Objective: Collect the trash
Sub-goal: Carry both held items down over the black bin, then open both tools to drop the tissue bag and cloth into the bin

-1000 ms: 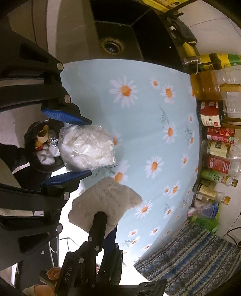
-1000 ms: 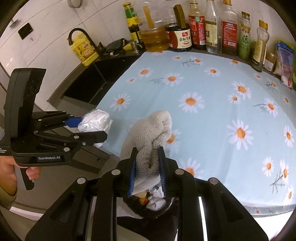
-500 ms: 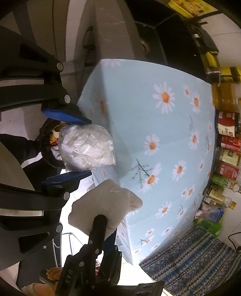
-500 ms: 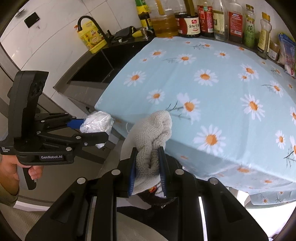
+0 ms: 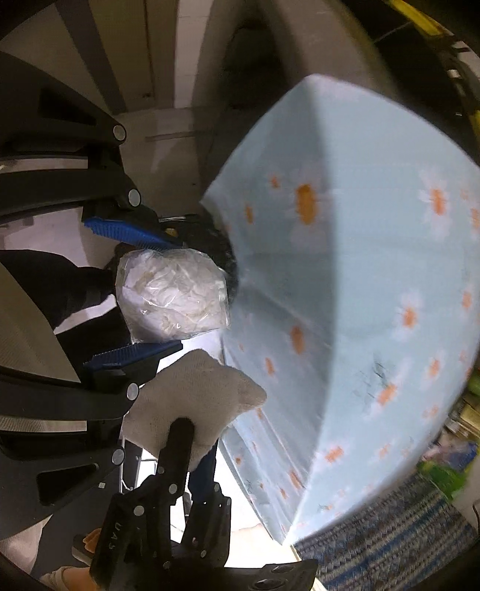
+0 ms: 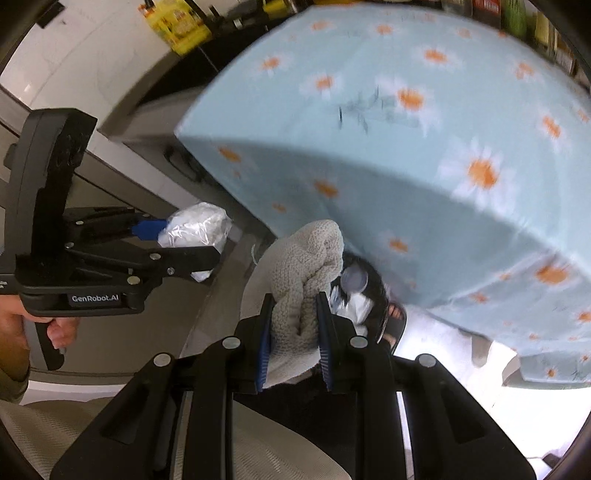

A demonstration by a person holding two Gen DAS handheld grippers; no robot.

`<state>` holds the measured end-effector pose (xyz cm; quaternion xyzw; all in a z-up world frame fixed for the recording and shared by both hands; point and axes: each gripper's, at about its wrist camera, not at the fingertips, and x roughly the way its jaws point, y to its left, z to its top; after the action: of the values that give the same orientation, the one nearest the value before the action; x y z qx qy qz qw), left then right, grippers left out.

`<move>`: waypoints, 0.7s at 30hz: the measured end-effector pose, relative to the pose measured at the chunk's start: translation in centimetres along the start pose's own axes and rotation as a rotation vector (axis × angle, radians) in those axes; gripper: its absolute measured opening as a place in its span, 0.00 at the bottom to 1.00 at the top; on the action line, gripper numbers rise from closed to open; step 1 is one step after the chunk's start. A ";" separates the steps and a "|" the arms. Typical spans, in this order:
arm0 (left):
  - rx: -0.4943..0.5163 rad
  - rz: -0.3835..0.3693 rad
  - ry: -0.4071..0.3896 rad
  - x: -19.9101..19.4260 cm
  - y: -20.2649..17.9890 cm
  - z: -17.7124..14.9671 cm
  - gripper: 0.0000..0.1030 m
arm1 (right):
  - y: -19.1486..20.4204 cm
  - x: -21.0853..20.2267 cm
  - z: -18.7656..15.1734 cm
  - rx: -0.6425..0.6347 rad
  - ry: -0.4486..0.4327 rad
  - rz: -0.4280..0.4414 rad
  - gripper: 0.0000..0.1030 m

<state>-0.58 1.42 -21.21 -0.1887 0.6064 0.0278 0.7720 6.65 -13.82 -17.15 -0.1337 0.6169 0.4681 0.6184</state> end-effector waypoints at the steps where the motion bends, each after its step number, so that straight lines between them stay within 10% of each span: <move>1: -0.010 -0.003 0.014 0.6 0.3 -0.1 0.45 | -0.2 0.6 -0.2 0.009 0.013 0.004 0.23; 21: -0.069 -0.021 0.130 6.8 2.0 -0.2 0.46 | -3.1 6.4 0.0 0.111 0.095 0.008 0.26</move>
<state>0.45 1.99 -28.21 -0.2232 0.6518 0.0283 0.7243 7.64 -12.77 -24.10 -0.1191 0.6711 0.4288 0.5929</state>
